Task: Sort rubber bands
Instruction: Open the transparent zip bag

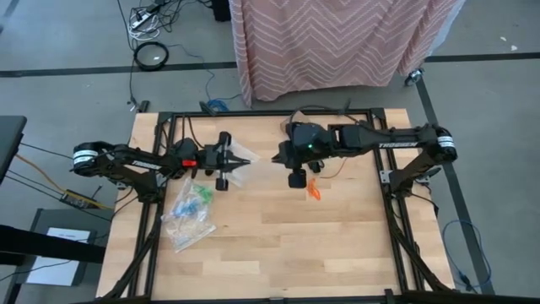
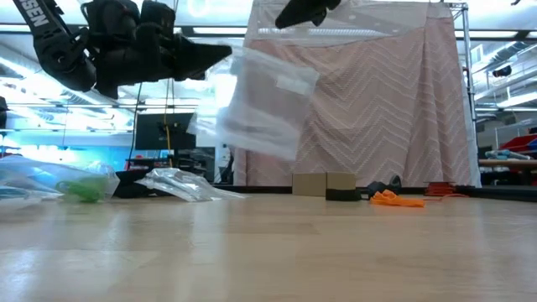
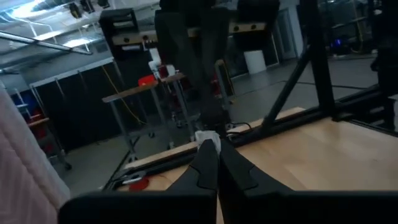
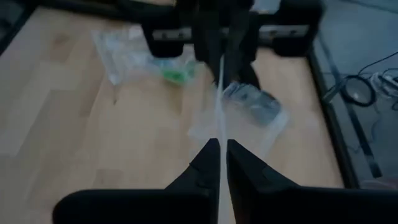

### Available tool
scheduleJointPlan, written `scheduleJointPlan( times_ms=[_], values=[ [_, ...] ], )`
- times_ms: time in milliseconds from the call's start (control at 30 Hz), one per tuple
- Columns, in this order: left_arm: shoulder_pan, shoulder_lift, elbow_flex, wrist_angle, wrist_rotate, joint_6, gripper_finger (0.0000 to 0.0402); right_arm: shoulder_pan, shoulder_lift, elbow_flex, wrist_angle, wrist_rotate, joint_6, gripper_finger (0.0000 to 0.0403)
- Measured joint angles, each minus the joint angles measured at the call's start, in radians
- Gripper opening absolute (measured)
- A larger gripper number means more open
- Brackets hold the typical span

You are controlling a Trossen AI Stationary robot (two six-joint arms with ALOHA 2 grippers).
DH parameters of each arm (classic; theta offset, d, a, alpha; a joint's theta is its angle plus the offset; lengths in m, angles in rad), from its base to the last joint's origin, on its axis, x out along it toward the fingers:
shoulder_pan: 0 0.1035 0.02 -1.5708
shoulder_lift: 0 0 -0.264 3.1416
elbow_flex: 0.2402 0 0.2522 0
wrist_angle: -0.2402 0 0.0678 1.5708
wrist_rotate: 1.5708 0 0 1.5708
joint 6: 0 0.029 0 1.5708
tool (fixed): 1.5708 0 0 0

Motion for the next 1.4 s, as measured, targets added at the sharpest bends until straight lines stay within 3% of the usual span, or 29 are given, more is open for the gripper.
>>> scheduleJointPlan(
  times_ms=[333, 800, 1400],
  values=[
    [-0.004, 0.001, -0.001, 0.01, 0.026, -0.007, 0.0001, 0.004, 0.052, 0.0, 0.023, 0.021, -0.024, 0.0075],
    [-0.009, 0.001, -0.001, 0.018, 0.008, -0.006, 0.0001, -0.021, 0.054, 0.0, 0.06, -0.001, -0.026, 0.0077],
    [-0.009, 0.001, -0.001, 0.035, 0.008, -0.009, 0.0002, -0.027, 0.145, -0.001, 0.082, -0.036, -0.015, 0.0076]
  ],
)
